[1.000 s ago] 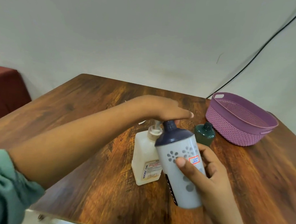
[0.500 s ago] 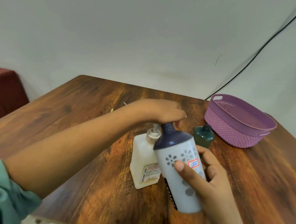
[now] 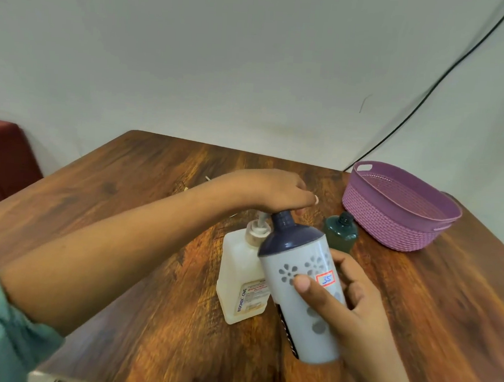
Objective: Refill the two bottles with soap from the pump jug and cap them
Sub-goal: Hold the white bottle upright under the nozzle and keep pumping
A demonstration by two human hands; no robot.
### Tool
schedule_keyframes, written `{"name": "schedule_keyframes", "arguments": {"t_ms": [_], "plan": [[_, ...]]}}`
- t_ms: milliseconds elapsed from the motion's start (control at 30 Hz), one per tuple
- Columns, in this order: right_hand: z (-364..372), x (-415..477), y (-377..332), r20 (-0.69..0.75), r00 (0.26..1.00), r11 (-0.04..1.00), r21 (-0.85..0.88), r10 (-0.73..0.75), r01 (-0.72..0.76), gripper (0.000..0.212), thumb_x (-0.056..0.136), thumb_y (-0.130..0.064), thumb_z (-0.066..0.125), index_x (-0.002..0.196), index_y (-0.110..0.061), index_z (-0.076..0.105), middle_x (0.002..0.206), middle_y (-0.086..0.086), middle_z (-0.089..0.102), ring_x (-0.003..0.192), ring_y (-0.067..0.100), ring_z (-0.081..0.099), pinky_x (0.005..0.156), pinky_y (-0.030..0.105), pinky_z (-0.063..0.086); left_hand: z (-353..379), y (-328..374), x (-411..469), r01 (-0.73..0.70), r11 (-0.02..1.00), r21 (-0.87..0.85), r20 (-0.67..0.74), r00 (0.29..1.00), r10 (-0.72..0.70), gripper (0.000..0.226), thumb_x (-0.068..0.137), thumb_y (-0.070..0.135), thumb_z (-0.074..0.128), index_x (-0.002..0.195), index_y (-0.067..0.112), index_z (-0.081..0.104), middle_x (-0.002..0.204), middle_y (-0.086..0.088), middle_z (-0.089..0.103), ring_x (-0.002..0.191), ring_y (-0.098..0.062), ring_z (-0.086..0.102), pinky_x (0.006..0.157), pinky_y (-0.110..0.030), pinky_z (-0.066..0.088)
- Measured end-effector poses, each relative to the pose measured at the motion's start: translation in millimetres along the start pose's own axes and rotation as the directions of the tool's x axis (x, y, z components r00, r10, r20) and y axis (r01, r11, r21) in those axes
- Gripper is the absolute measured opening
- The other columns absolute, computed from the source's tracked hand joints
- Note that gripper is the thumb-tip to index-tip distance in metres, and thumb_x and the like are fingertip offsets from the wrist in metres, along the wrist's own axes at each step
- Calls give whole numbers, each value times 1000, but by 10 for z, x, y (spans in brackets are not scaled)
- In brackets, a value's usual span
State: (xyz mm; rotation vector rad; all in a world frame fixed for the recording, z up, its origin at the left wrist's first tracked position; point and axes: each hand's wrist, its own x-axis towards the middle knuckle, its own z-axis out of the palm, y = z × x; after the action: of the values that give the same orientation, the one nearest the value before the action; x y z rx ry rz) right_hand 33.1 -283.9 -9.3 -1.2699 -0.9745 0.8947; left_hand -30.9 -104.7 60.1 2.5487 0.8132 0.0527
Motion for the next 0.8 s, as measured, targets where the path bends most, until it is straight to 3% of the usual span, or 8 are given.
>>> {"name": "schedule_keyframes", "arguments": {"t_ms": [167,300,400,600,700,800], "plan": [[-6,-5,100,18,999,999,-16,30,-29,65,41,-42,82,101,-23,64,89,7,74,76,24,72,57,28,55,139,-82,-38,23,999,29,137,990,-27,36,100,17,32,105,3,64,109,-9,64,102,-27,59,90,-36,44],[9,-12,81,19,999,999,28,36,-36,59,42,-41,82,97,-26,67,91,9,74,77,26,71,57,29,55,45,-8,-52,20,995,102,118,992,-32,39,101,29,32,105,6,64,106,-8,63,98,-24,59,86,-34,44],[10,-1,22,8,1000,999,32,4,-5,53,42,-41,81,93,-29,68,89,9,73,75,25,71,55,28,54,-57,52,-21,22,999,35,79,997,-24,46,98,43,34,104,10,65,96,0,63,93,-18,58,88,-31,42],[2,-19,69,24,1000,1000,-1,14,-14,58,38,-42,83,92,-27,68,86,7,74,72,22,71,54,25,53,138,-78,-53,20,997,-77,152,988,-8,43,102,27,28,100,7,66,105,-7,65,103,-28,59,92,-35,43],[36,-40,74,23,1000,1000,14,16,-17,60,34,-46,86,89,-30,68,85,7,74,69,20,71,53,25,53,128,-60,-99,60,989,-137,140,989,-40,44,101,32,30,98,7,66,101,-8,65,99,-28,59,95,-37,43],[28,-31,20,20,1000,1000,27,8,-8,51,41,-42,81,90,-30,68,87,8,73,71,22,71,54,27,53,6,33,-101,60,998,-25,77,995,-58,48,100,44,28,101,11,64,98,-2,57,95,-23,55,93,-33,40]]}}
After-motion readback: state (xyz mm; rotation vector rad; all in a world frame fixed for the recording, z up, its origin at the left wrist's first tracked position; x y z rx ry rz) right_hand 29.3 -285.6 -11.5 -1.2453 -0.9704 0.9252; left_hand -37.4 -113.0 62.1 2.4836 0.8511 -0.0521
